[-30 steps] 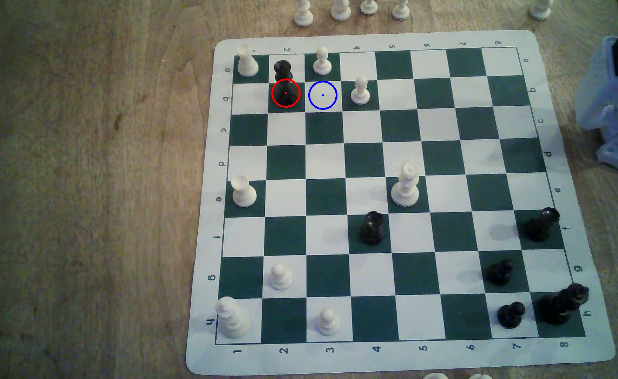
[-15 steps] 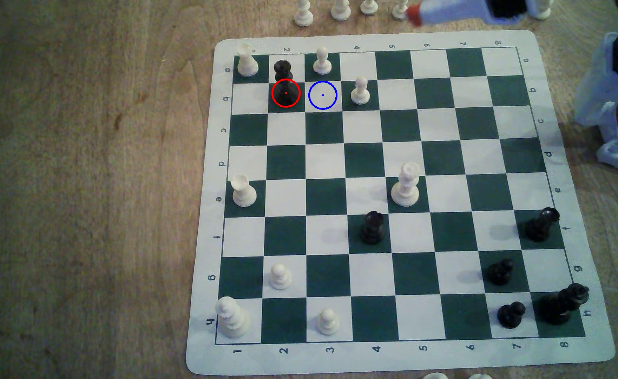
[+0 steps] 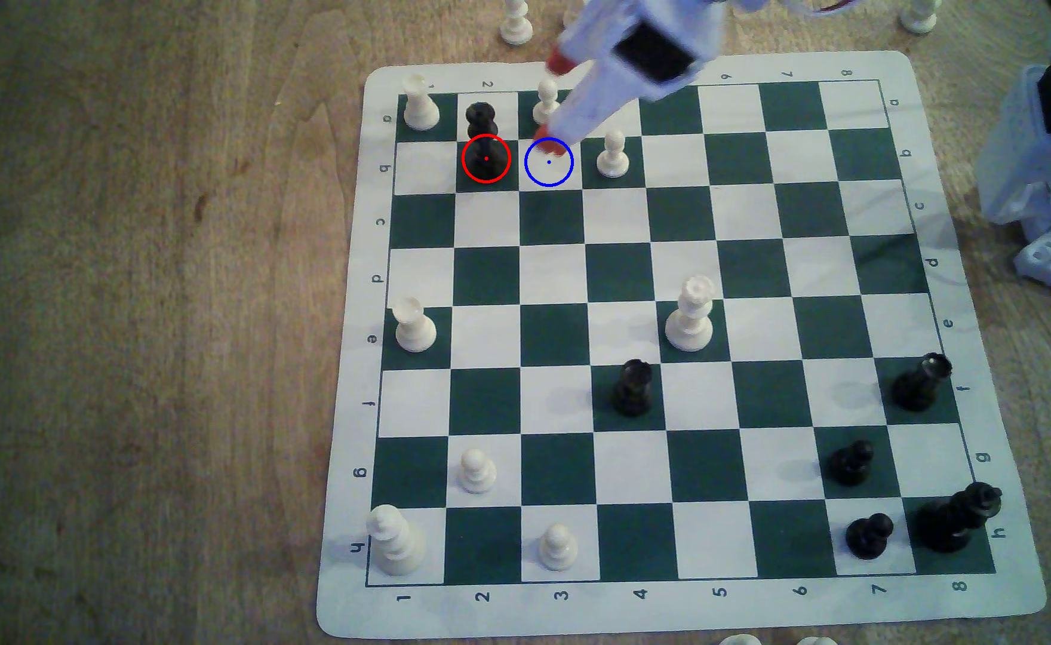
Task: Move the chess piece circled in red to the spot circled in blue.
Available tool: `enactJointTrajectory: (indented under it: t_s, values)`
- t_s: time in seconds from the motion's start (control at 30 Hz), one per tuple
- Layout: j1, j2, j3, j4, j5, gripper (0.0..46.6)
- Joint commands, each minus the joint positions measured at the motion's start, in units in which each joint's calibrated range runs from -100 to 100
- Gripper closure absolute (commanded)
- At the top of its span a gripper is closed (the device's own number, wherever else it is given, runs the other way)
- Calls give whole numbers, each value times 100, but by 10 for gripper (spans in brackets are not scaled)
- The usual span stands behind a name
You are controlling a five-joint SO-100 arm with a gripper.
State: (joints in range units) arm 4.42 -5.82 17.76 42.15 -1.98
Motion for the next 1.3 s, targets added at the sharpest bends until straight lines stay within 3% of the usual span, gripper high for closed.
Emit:
enactJointTrajectory:
  t_s: [0.0,0.27,0.33,0.67,0.8,1.27]
  values:
    - [7,506,-1159,298,176,219]
    - [258,1431,-2302,363,259,164]
    - [328,1966,-2964,470,278,175]
    - [289,2764,-3752,527,181,189]
    - [187,2806,-3761,535,127,256]
    - [117,3036,-3734,625,54,254]
